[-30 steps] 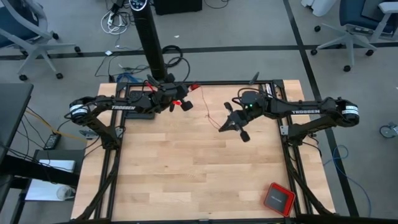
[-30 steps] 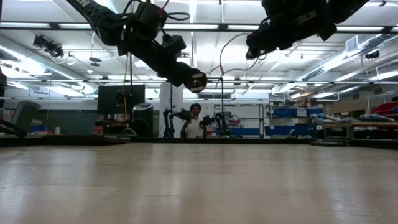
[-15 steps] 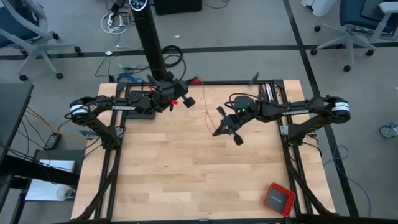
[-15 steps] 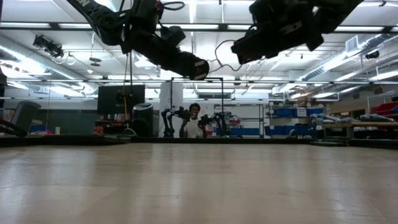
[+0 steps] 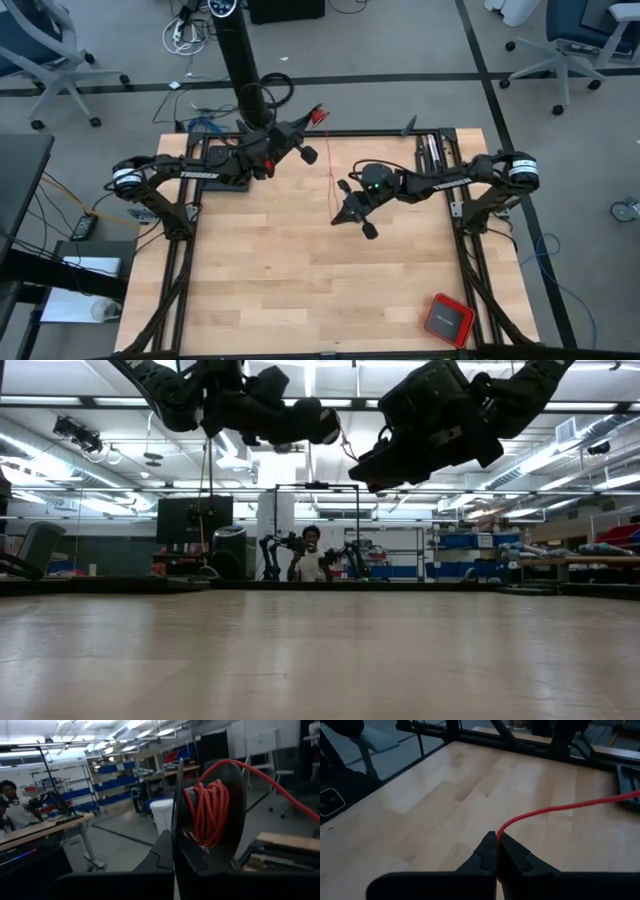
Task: Coil cords
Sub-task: Coil the red wire onto the spool
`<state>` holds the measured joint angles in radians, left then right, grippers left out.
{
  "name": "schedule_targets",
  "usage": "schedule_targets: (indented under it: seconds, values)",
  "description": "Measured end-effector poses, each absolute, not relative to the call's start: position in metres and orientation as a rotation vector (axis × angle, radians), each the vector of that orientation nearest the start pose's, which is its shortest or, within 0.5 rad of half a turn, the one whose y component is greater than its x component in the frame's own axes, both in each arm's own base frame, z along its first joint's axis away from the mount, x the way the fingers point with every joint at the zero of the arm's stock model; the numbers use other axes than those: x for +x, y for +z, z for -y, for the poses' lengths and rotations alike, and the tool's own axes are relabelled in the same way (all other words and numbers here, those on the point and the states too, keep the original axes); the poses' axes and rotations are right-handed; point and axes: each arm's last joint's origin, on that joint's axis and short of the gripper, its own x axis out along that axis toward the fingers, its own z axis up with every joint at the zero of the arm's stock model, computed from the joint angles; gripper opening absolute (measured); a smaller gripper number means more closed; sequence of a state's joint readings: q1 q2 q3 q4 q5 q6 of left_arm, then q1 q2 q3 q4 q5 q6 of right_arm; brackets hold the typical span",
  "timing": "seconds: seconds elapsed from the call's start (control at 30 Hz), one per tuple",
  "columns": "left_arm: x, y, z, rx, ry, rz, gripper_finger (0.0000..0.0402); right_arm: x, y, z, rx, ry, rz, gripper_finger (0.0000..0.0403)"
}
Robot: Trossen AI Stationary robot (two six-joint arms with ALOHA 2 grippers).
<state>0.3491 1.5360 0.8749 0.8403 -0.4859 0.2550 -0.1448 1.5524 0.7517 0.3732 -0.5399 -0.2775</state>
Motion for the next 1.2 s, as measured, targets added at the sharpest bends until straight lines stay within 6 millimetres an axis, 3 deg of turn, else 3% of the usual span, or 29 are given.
schedule_targets:
  seconds: [0.43,0.73,1.03,1.2]
  values:
    - [0.306,0.3,-0.119,0.222,0.782,0.302,0.0001,0.305,0.177,0.009,-0.097,0.323,-0.598,0.0002]
    - [0.306,0.299,-0.119,0.183,0.776,0.314,0.0001,0.304,0.174,-0.01,-0.218,0.274,-0.642,0.0007]
    - [0.305,0.304,-0.119,0.188,0.791,0.35,0.0001,0.295,0.164,-0.018,-0.092,0.237,-0.783,0.0062]
    - [0.305,0.304,-0.119,0.203,0.779,0.345,0.0001,0.292,0.174,-0.025,-0.094,0.245,-0.753,0.0091]
